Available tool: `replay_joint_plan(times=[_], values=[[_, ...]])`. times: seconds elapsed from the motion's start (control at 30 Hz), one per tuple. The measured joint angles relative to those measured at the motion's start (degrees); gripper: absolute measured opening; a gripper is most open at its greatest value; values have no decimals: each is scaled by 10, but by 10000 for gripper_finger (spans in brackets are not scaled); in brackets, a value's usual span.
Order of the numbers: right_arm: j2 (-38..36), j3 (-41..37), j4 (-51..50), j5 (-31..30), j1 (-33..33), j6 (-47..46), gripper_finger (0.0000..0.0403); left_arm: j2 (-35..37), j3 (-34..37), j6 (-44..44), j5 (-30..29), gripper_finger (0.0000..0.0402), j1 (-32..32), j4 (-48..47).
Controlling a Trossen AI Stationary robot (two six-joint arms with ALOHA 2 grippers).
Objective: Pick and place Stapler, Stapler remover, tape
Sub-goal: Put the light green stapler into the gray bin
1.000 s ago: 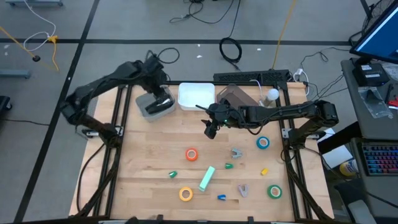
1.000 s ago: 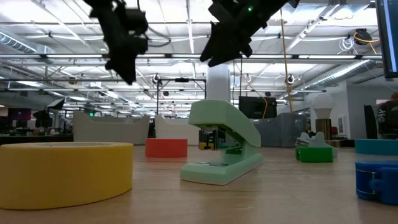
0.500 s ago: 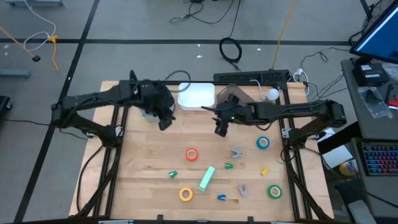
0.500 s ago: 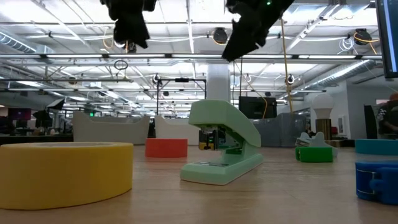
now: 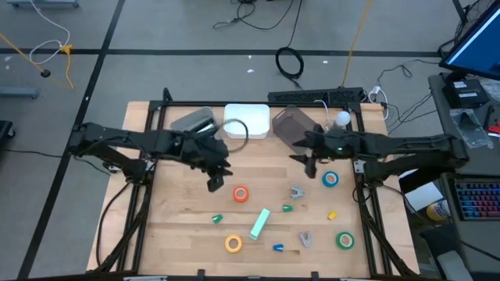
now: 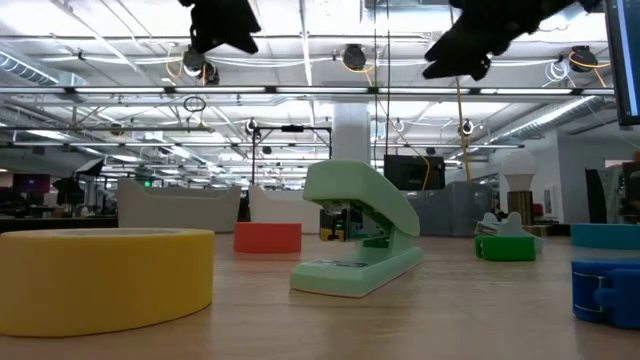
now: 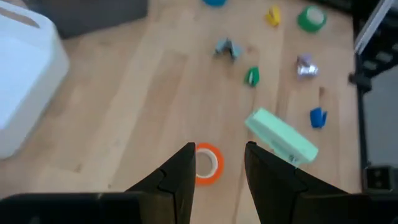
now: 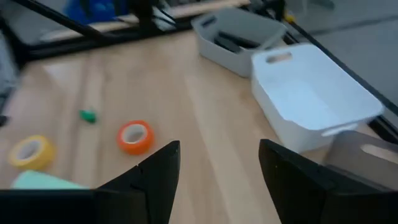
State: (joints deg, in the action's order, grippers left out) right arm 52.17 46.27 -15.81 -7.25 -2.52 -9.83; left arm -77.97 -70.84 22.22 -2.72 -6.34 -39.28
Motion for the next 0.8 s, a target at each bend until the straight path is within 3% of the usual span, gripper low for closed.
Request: replay_joint_plan(times=[0.1, 0.37, 0.67, 0.8], values=[[-61, -49, 35, 29, 0, -1, 210, -21, 1, 1, -8, 138, -30, 18], [-191, -143, 57, 30, 0, -50, 210, -81, 0, 30, -33, 131, -85, 102], [-287, -201, 61, 43, 0, -60, 210, -155, -3, 126, 27, 99, -93, 211], [-315, -224, 82, 74, 0, -60, 210, -191, -28, 170, 42, 86, -96, 209]])
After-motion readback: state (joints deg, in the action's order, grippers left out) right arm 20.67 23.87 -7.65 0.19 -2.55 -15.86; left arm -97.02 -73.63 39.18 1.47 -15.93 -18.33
